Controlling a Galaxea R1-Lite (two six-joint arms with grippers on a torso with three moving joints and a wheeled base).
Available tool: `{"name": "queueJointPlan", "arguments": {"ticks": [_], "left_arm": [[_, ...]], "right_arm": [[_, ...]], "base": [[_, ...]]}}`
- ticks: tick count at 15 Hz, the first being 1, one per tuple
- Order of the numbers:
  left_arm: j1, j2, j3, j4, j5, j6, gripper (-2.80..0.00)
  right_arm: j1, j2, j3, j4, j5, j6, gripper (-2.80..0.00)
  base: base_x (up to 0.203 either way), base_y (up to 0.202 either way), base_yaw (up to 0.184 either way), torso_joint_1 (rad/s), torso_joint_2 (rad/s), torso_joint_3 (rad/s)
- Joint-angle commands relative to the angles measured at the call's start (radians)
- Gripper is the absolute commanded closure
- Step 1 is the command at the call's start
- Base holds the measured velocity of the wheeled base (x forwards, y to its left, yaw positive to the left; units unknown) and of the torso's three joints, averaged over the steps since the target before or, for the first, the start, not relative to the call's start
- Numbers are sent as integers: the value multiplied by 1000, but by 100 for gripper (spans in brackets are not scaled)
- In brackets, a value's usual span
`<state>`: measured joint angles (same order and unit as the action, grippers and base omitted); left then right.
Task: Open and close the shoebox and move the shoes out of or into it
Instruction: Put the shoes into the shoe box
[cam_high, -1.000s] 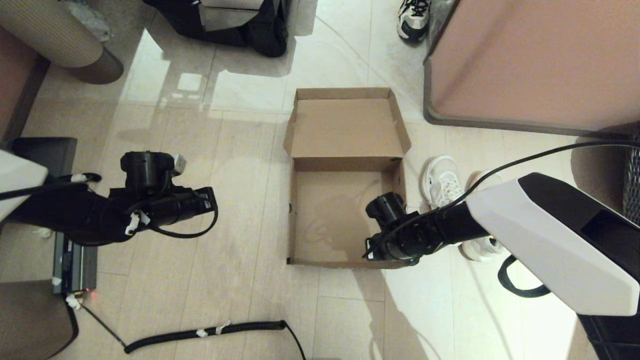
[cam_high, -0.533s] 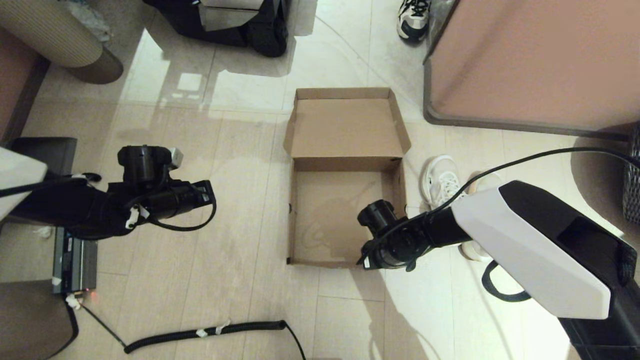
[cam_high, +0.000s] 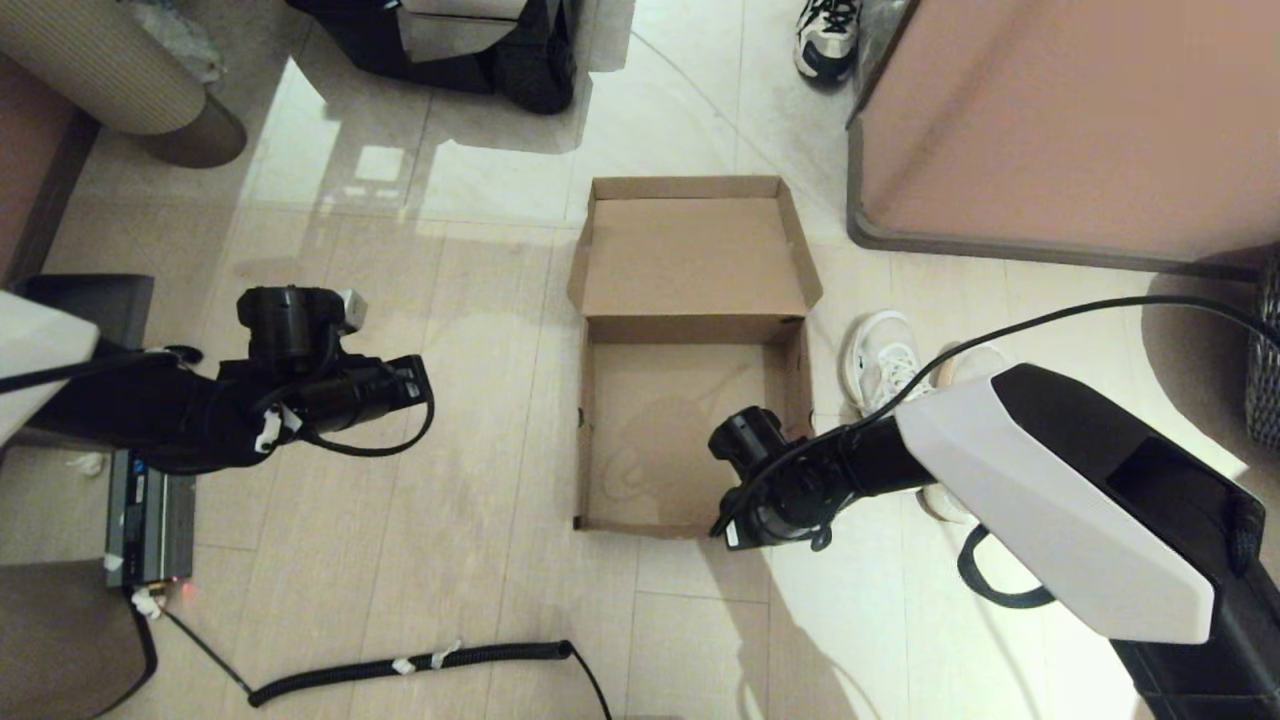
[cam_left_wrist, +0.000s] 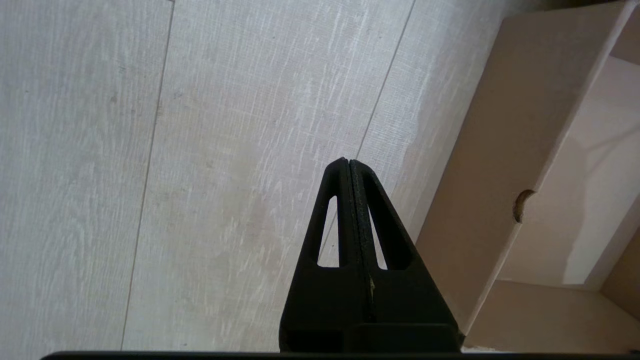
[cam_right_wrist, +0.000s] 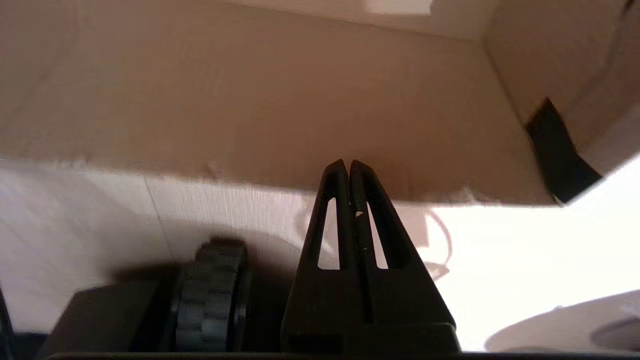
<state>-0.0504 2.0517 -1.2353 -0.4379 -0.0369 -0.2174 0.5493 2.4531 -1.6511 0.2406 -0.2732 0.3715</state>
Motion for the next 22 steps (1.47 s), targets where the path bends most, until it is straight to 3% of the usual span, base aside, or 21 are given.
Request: {"name": "queueJointPlan", "arguments": {"ticks": [1, 7, 14, 17, 22], "left_arm": [[0, 1, -1, -2, 0, -2, 0], [12, -12, -1, -2, 0, -2, 0], [21, -13, -1, -2, 0, -2, 0], [22, -13, -1, -2, 0, -2, 0], [26, -8, -1, -2, 0, -2, 0]], "right_arm": [[12, -25, 7, 32, 0, 9, 0], [36, -73, 97, 52, 3, 20, 0], [33, 19, -48, 52, -13, 29, 0], [33, 58, -51, 76, -35, -25, 0], [47, 43, -33, 161, -32, -15, 0]], "base": [[0, 0, 0, 0, 0, 0], [0, 0, 0, 0, 0, 0], [0, 0, 0, 0, 0, 0], [0, 0, 0, 0, 0, 0], [0, 0, 0, 0, 0, 0]]}}
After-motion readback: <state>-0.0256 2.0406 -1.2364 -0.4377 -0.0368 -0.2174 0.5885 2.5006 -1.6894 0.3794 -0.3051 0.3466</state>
